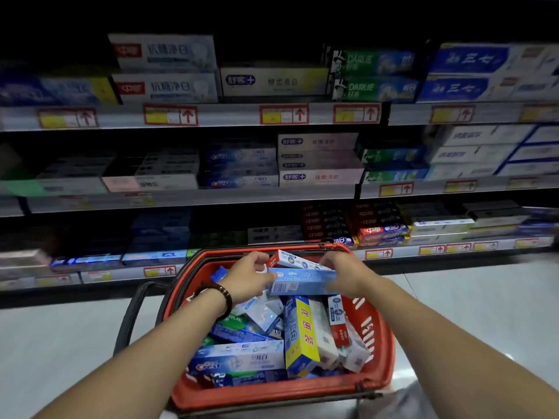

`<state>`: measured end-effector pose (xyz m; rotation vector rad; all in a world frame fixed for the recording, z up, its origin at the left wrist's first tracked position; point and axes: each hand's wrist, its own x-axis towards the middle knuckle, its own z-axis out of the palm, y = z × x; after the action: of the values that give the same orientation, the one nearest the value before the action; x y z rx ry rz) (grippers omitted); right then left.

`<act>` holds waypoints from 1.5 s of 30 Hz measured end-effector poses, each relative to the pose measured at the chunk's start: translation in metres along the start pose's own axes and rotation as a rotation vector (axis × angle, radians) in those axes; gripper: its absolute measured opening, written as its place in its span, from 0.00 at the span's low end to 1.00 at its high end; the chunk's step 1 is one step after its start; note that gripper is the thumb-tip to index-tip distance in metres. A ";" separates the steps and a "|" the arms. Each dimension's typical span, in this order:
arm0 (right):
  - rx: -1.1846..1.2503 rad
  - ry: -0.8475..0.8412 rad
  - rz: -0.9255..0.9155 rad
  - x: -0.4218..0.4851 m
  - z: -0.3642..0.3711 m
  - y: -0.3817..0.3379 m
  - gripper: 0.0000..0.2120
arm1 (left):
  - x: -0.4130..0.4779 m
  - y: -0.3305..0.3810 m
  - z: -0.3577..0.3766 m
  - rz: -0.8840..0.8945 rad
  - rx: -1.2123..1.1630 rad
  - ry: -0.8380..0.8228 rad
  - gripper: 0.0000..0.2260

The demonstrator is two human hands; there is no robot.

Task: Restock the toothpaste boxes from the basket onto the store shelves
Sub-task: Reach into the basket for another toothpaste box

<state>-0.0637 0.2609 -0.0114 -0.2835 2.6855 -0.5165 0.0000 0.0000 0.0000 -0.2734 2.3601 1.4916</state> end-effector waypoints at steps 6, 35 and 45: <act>-0.188 -0.105 0.048 0.002 0.012 0.001 0.36 | -0.003 0.005 0.006 -0.106 -0.018 -0.059 0.25; 0.080 0.018 -0.223 -0.010 -0.012 -0.003 0.18 | -0.016 -0.003 -0.019 0.011 -0.352 0.088 0.30; 0.282 0.006 -0.304 -0.026 -0.029 -0.022 0.15 | -0.020 0.011 -0.031 -0.021 -0.691 0.158 0.18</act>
<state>-0.0495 0.2573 0.0311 -0.6116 2.5429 -0.9757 0.0095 -0.0237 0.0292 -0.5910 1.8478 2.3014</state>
